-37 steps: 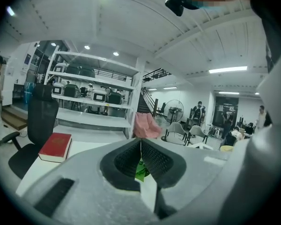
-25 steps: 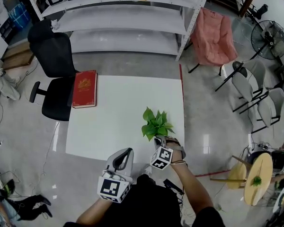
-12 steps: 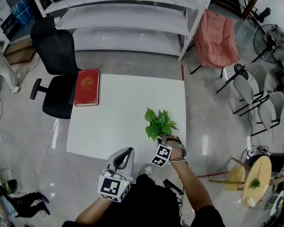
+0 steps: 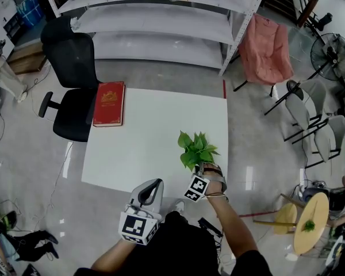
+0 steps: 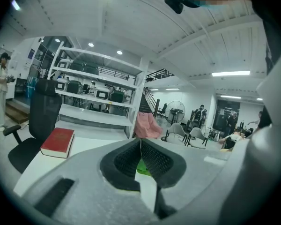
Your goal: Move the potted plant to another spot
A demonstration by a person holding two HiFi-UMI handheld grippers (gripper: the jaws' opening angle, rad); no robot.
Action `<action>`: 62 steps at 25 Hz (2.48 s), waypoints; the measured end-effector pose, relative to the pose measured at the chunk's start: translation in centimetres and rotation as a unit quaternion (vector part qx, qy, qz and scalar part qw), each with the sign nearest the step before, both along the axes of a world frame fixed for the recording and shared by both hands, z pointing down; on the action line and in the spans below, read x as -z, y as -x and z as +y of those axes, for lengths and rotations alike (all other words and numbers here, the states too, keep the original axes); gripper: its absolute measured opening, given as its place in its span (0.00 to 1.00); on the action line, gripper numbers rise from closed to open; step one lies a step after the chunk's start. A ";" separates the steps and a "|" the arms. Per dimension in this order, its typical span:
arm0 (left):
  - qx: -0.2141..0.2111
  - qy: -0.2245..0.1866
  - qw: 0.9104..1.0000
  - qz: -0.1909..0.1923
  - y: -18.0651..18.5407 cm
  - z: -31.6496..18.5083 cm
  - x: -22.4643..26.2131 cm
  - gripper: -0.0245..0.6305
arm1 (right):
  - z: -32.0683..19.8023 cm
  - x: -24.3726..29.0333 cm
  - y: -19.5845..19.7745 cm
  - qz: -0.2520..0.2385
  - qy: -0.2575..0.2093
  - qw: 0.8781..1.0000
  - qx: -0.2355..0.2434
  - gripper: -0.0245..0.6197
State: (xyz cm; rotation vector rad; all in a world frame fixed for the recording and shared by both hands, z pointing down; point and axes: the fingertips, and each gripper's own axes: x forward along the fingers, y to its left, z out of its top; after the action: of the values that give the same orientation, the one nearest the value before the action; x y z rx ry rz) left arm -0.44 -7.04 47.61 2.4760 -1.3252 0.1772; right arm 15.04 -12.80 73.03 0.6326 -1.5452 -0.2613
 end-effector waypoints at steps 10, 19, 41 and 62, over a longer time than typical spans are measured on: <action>0.005 0.006 1.000 0.002 0.7 0.5 -0.5 0.06 | -0.4 -1.3 -0.2 0.033 -0.010 0.999 0.011 0.14; 0.004 0.010 1.000 0.008 1.8 0.5 -0.6 0.06 | -0.5 -1.0 0.1 0.049 -0.013 0.998 0.023 0.13; -0.071 0.012 0.997 0.021 1.1 -0.4 -0.8 0.06 | 2.4 -0.6 -1.3 0.074 -0.001 0.997 -0.025 0.09; -0.217 0.027 0.975 0.029 -4.3 0.4 -1.8 0.06 | 9.8 -0.2 -6.8 0.087 -0.002 0.981 -0.173 0.09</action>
State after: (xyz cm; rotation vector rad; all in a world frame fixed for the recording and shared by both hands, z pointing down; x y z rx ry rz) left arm 3.89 -6.63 49.46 2.6659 -0.7299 0.2341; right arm 21.79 -2.99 73.22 0.8455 -1.2433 -0.0531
